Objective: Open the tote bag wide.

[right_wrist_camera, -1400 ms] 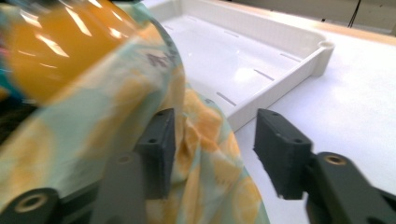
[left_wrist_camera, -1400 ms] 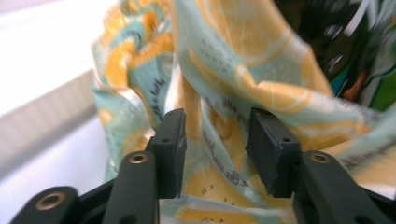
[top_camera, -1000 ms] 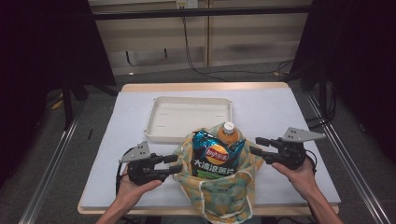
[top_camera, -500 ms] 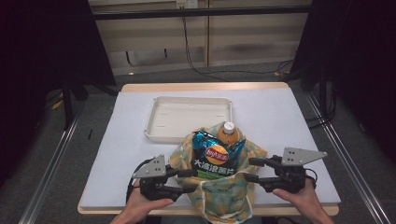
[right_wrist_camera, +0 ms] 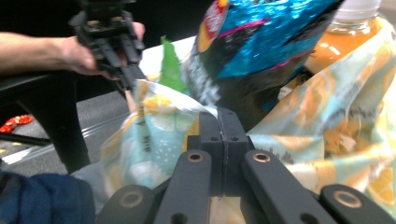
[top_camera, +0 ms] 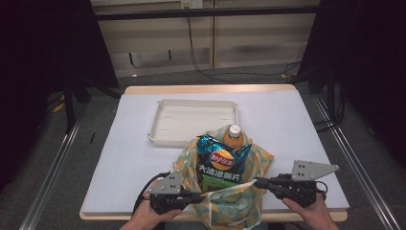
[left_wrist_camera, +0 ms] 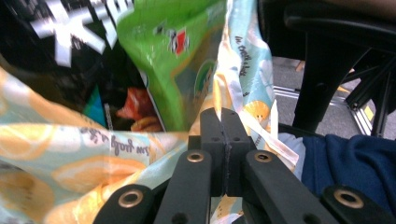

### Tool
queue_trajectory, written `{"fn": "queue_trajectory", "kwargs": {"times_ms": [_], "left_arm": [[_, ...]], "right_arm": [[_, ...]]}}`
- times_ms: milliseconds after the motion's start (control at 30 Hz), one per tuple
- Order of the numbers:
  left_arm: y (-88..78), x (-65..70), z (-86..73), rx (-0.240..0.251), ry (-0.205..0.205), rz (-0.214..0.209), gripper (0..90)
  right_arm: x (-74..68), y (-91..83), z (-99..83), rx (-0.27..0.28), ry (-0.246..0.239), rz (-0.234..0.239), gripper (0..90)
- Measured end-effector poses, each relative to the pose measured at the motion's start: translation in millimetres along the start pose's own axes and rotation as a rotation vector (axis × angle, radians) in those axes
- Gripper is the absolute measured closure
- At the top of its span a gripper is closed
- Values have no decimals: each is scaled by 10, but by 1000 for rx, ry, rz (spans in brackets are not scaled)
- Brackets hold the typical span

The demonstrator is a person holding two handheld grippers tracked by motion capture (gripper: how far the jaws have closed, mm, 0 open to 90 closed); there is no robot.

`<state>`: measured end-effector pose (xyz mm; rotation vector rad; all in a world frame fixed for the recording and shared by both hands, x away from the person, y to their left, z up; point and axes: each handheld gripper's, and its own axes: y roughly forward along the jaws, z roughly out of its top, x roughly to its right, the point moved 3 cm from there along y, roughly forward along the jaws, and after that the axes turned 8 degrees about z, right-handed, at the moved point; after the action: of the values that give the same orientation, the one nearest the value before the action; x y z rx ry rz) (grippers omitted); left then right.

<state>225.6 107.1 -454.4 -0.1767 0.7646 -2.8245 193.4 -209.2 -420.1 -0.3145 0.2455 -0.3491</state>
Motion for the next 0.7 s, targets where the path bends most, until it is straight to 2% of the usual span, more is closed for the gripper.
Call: {"fn": "queue_trajectory", "kwargs": {"times_ms": [100, 133, 200, 300, 367, 400, 500, 567, 700], "left_arm": [[86, -44, -50, -31, -15, 8, 900], [97, -53, -62, -43, -6, 5, 900], [113, -49, -92, -63, -4, 6, 900], [110, -36, -130, -84, 10, 15, 900], [124, -32, -161, -89, 4, 8, 900], [129, -33, -181, -100, 5, 3, 900], [152, -17, -262, -143, 6, -3, 900], [157, -18, -289, -160, 4, -4, 900], [166, -16, -330, -199, -9, -6, 900]], "right_arm": [[-81, -19, -125, -30, -3, 2, 900], [-91, -13, -183, -48, 1, 0, 900], [-77, 9, -251, -62, 12, 7, 900], [-22, 70, -365, -112, 31, 14, 900], [14, 123, -440, -149, 40, 22, 900], [14, 123, -440, -149, 40, 22, 900], [41, 193, -494, -204, 27, 21, 900], [54, 239, -513, -223, 22, 31, 898], [76, 334, -598, -308, 12, 30, 884]]}}
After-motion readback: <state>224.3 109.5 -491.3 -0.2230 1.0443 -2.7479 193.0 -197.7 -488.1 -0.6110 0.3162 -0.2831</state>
